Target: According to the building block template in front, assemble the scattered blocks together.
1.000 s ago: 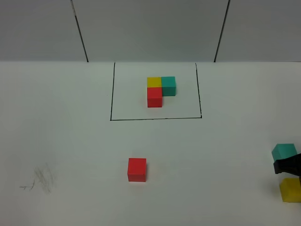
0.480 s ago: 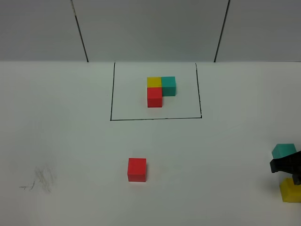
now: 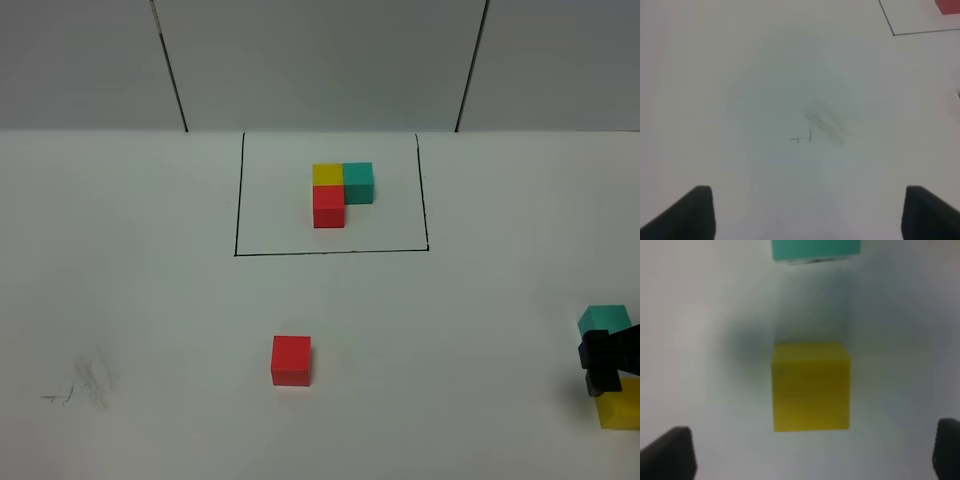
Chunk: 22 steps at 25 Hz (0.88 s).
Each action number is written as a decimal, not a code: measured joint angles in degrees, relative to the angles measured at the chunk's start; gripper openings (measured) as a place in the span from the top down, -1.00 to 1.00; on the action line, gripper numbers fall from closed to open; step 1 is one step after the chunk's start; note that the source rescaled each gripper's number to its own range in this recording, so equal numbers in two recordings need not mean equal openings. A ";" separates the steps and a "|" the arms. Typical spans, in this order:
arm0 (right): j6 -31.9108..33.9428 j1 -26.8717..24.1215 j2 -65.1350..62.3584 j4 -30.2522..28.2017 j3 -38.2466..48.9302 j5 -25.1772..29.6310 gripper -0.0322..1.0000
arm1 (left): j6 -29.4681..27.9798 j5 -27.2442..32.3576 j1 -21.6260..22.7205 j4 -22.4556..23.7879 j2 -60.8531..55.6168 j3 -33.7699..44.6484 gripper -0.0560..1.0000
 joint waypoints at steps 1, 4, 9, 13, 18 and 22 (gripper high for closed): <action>0.00 0.00 0.35 -0.08 0.00 0.08 -0.99 | 0.00 0.00 0.00 0.00 0.00 0.00 -0.66; 0.06 0.00 1.88 -0.08 0.00 0.12 -0.99 | 0.00 0.00 0.00 0.00 0.00 0.00 -0.66; 0.06 0.00 4.43 -0.12 0.00 -2.10 -0.99 | 0.00 0.00 0.00 0.00 0.00 0.00 -0.66; 0.11 0.00 5.80 0.05 0.00 -3.82 -0.99 | 0.00 0.00 0.00 0.00 0.00 0.00 -0.66; 0.11 0.00 7.21 0.12 0.00 -4.78 -0.99 | 0.00 0.00 0.00 0.00 0.00 0.00 -0.66; 0.11 0.00 8.37 0.06 0.84 -7.27 -0.99 | 0.00 0.00 0.00 0.00 0.00 0.00 -0.66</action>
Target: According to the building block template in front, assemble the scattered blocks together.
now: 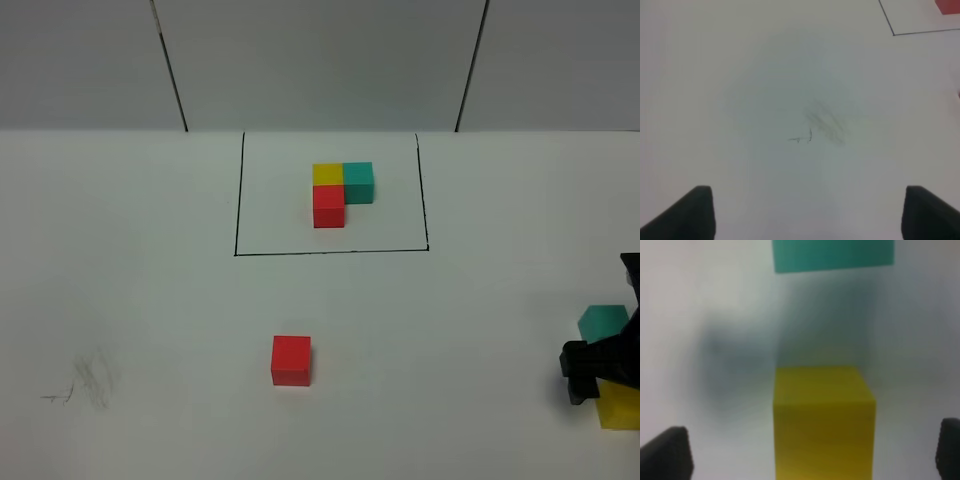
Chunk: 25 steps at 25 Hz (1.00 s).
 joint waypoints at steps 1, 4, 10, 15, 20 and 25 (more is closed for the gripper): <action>0.00 0.00 0.22 -0.05 0.54 -0.86 -0.99 | 0.00 0.00 0.00 0.00 0.00 0.00 -0.66; 0.11 0.00 0.48 -0.18 1.23 -1.97 -0.99 | 0.00 0.00 0.00 0.00 0.00 0.00 -0.66; 0.19 -1.72 0.48 -0.85 1.27 -2.36 -0.98 | 0.00 0.00 0.00 0.00 0.00 0.00 -0.66; 0.11 -1.72 0.48 -0.85 2.77 -5.31 -0.96 | 0.00 0.00 0.00 0.00 0.00 0.00 -0.66; 0.08 -1.72 0.48 -0.80 4.80 -7.05 -0.93 | 0.00 0.00 0.00 0.00 0.00 0.00 -0.66; 0.08 -1.72 0.57 -1.17 5.06 -7.70 -0.87 | -0.05 0.00 0.00 0.00 0.00 0.00 -0.66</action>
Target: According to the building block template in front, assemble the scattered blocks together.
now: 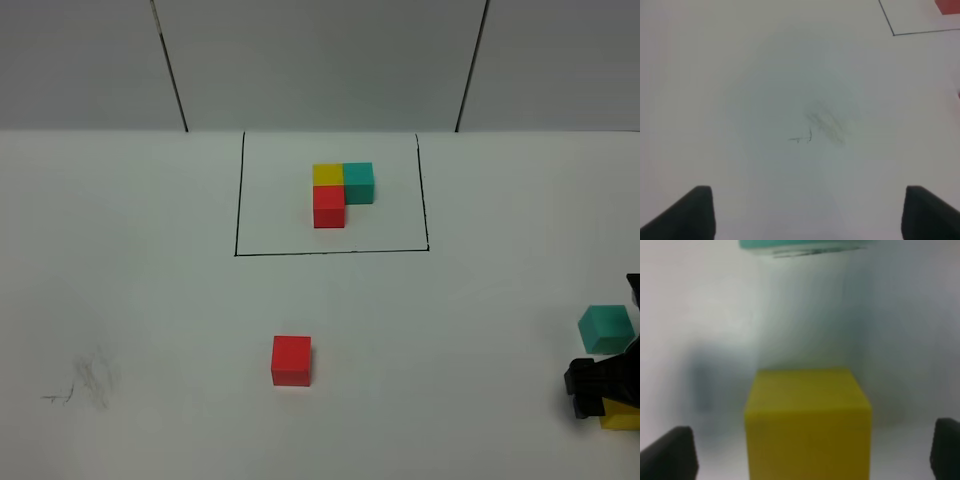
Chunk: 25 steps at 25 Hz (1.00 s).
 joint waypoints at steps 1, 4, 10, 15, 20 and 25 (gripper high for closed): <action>0.00 0.00 0.23 -0.18 0.00 -0.12 -0.85 | 0.00 0.00 0.00 0.00 0.00 0.00 -0.66; 0.00 0.00 1.62 -0.69 0.00 -0.68 -0.81 | 0.00 0.00 0.00 0.00 0.00 0.00 -0.66; -0.07 0.00 2.20 -1.01 0.07 -2.35 -0.75 | -0.04 0.00 0.00 0.00 0.00 0.00 -0.66; -0.07 0.00 2.20 -1.04 0.07 -2.58 -0.70 | -0.04 0.00 0.00 0.00 0.00 0.00 -0.66; -0.07 0.00 2.20 -1.08 0.07 -2.58 -0.69 | -0.04 0.00 0.00 0.00 0.00 0.00 -0.66; 0.00 0.00 2.20 -1.29 0.07 -2.58 -0.48 | -0.04 0.00 0.00 0.00 0.00 0.00 -0.66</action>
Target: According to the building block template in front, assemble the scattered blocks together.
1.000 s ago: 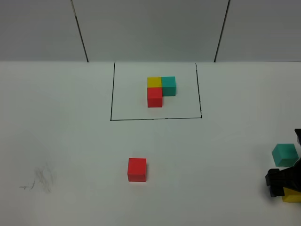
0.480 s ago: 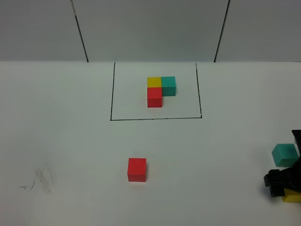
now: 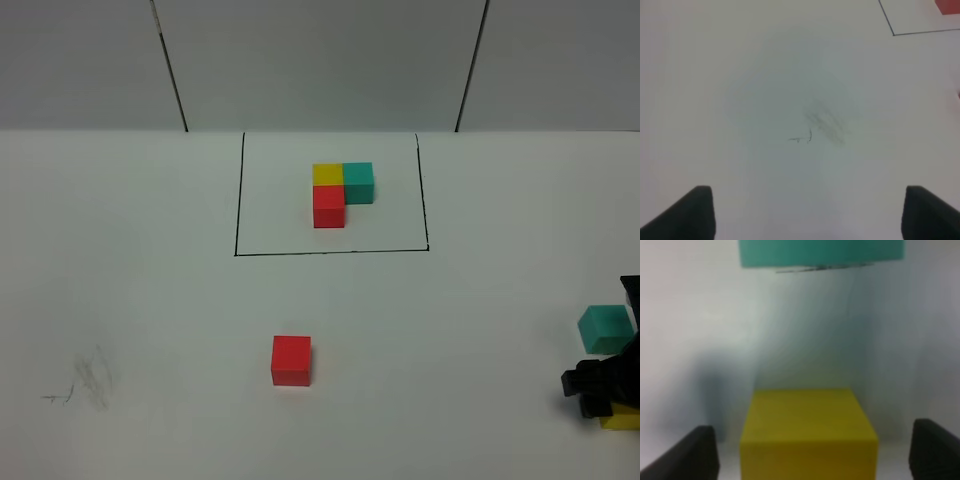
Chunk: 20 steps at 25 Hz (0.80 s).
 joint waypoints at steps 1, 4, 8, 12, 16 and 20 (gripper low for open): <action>0.00 0.00 0.00 -0.08 0.00 0.00 -0.38 | 0.00 0.00 0.00 0.00 0.00 0.00 -0.66; 0.00 0.00 0.00 -0.14 0.00 0.00 -0.01 | 0.00 0.00 0.00 0.00 0.00 0.00 -0.66; 0.00 0.00 0.00 -0.14 0.00 -0.08 0.04 | 0.00 0.00 0.00 0.00 0.00 0.00 -0.66; 0.13 0.00 0.00 -0.14 0.00 0.04 0.04 | 0.00 0.00 0.00 0.00 0.00 0.00 -0.66; 0.18 0.00 0.00 0.25 -0.08 1.15 0.04 | 0.00 0.00 0.00 0.00 0.00 0.00 -0.66; 0.18 0.17 -0.75 1.80 -1.93 7.80 0.04 | 0.00 0.00 0.00 0.00 0.00 0.00 -0.66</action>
